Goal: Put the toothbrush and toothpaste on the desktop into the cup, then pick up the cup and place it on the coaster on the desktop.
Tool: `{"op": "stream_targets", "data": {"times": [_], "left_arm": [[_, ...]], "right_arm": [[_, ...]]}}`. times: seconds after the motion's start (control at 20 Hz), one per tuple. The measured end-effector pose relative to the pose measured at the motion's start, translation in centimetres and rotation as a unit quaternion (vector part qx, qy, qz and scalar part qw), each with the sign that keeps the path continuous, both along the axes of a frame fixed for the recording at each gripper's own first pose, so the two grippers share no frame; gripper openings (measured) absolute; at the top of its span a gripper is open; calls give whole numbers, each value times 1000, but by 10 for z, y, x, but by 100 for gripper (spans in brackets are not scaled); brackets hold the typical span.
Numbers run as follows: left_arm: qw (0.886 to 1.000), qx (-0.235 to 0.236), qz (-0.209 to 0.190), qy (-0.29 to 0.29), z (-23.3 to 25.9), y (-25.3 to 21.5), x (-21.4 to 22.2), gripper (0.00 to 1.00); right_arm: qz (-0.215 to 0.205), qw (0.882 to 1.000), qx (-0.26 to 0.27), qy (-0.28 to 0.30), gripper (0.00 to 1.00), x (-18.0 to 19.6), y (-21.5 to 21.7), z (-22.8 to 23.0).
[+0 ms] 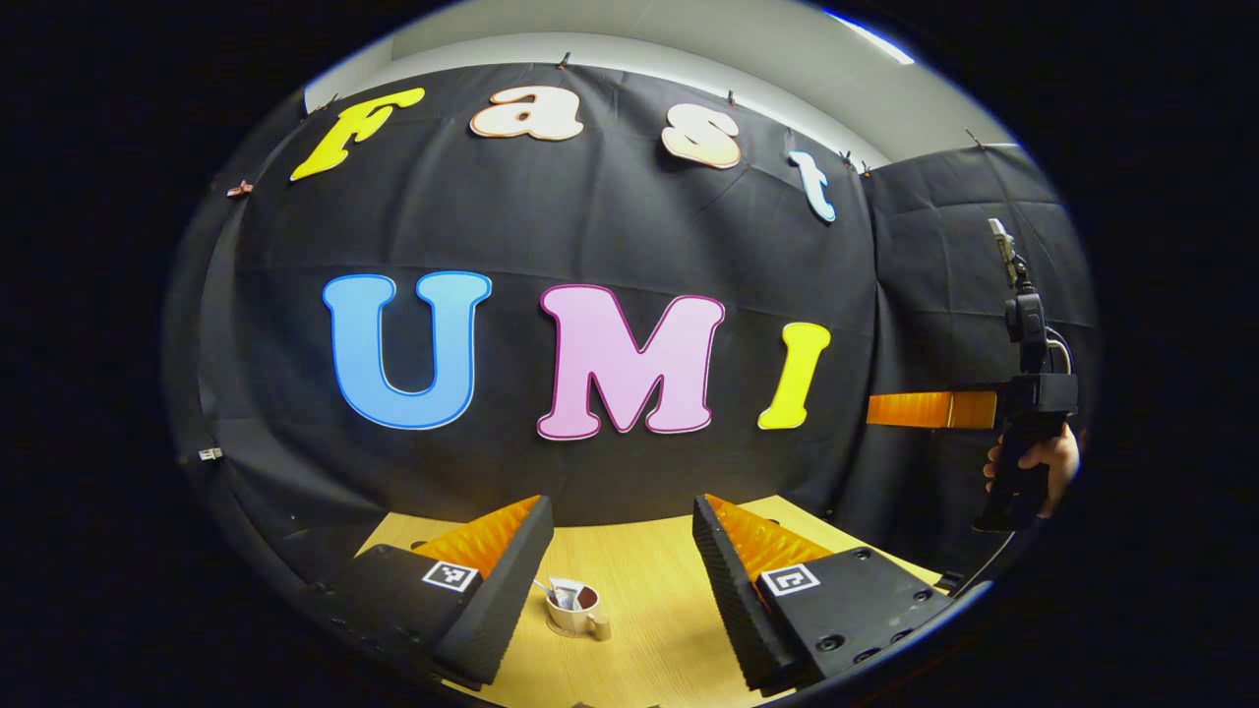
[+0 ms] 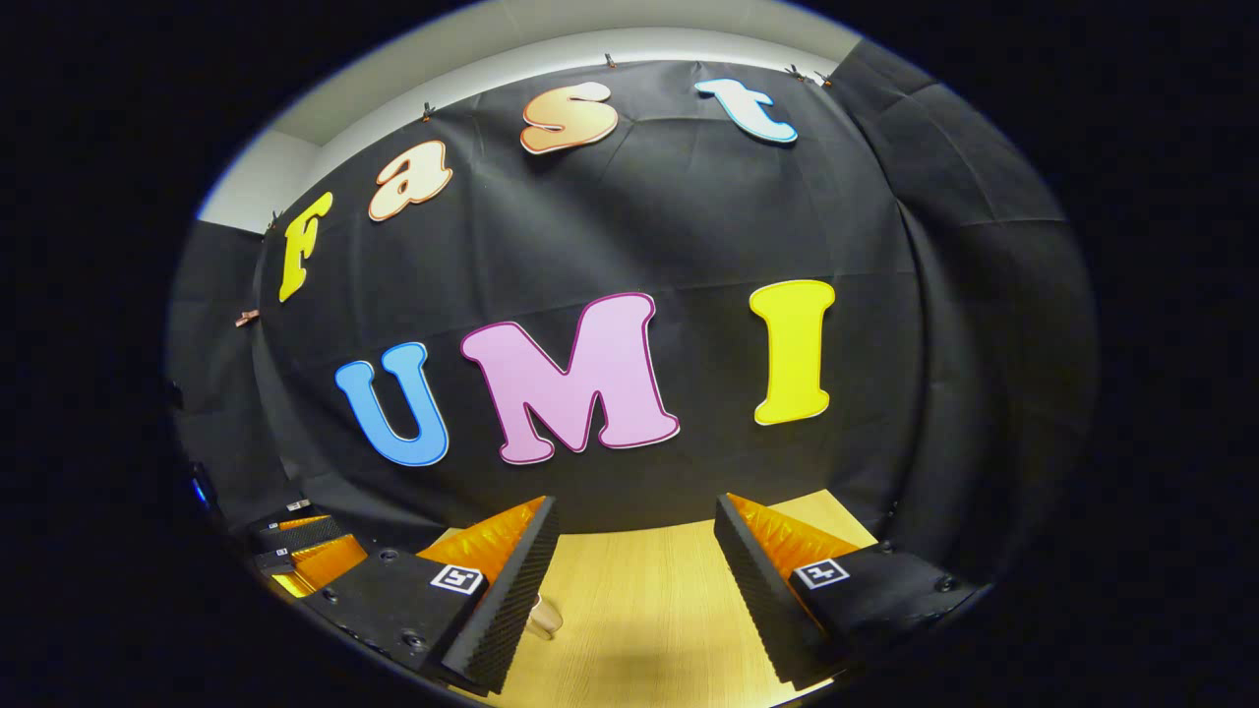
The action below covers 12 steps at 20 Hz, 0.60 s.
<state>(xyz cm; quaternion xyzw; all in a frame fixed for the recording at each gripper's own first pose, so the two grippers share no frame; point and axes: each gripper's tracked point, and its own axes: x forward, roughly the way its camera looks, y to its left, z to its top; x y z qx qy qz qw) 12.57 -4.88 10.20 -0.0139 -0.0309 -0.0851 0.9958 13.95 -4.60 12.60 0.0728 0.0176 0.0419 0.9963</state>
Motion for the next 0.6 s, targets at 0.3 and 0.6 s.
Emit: {"op": "stream_targets", "data": {"times": [0.3, 0.6], "left_arm": [[1000, -6, 9, 3, 0, 6, 5, 89], [1000, -10, 12, 6, -1, 6, 10, 89]], "right_arm": [[5, 1000, -4, 1, 98, 4, 2, -1], [10, 1000, -5, 5, 98, 12, 3, -5]]}}
